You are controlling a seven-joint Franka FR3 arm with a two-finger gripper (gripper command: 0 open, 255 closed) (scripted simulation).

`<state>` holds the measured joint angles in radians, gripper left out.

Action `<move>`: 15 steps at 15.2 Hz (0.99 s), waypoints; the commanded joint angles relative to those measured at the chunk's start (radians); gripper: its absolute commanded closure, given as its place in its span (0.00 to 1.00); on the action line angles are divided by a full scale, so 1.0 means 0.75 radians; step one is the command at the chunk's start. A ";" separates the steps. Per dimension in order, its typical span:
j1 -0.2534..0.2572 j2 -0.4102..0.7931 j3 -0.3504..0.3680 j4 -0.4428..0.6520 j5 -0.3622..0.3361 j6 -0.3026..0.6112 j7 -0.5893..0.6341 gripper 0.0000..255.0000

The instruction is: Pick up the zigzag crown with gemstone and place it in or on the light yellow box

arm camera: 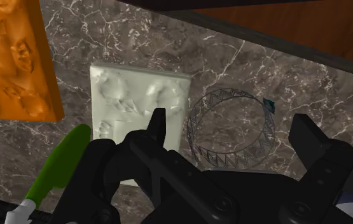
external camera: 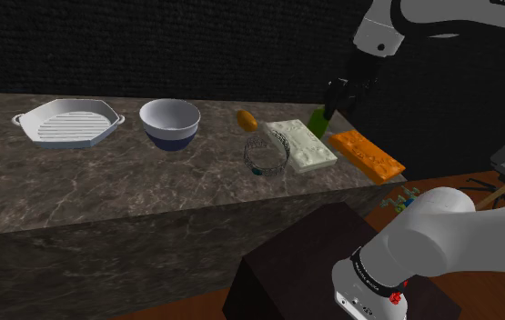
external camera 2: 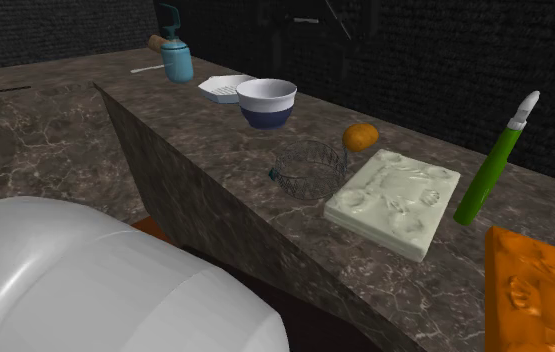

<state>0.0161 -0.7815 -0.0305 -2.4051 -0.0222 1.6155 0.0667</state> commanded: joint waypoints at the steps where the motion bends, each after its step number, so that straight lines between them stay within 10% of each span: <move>1: 0.000 0.000 0.000 0.000 0.000 0.000 0.000 0.00; 15: 0.106 0.396 0.099 -0.258 0.102 0.727 0.043 0.00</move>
<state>0.0894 -0.5171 0.0379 -2.5936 0.0486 2.1161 0.0964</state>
